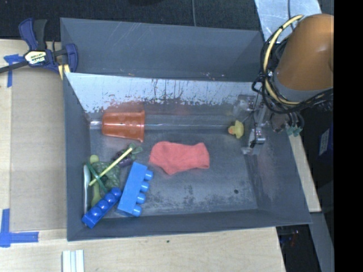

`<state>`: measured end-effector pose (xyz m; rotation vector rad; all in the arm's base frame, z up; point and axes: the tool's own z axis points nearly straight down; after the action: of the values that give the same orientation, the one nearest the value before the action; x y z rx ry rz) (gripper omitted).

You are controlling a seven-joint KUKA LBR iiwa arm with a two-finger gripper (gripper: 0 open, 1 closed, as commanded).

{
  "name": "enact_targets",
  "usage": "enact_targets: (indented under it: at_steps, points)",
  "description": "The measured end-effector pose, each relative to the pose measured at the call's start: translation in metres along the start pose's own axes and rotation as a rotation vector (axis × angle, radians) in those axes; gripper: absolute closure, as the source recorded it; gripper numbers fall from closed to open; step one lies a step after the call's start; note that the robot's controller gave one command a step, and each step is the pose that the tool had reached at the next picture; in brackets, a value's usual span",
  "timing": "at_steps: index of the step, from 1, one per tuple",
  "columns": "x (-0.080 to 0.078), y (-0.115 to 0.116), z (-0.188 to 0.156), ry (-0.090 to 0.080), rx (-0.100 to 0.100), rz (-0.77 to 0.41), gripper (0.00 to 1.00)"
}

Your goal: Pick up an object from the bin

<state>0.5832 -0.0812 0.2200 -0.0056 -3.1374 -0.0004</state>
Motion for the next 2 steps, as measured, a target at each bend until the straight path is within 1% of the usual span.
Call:
enact_targets:
  at_steps: [1, 2]
  points:
    - [-0.002, 0.0, -0.005, -0.008, 0.001, -0.002, 0.0]
    - [0.004, 0.024, 0.056, -0.014, 0.002, -0.043, 0.0]
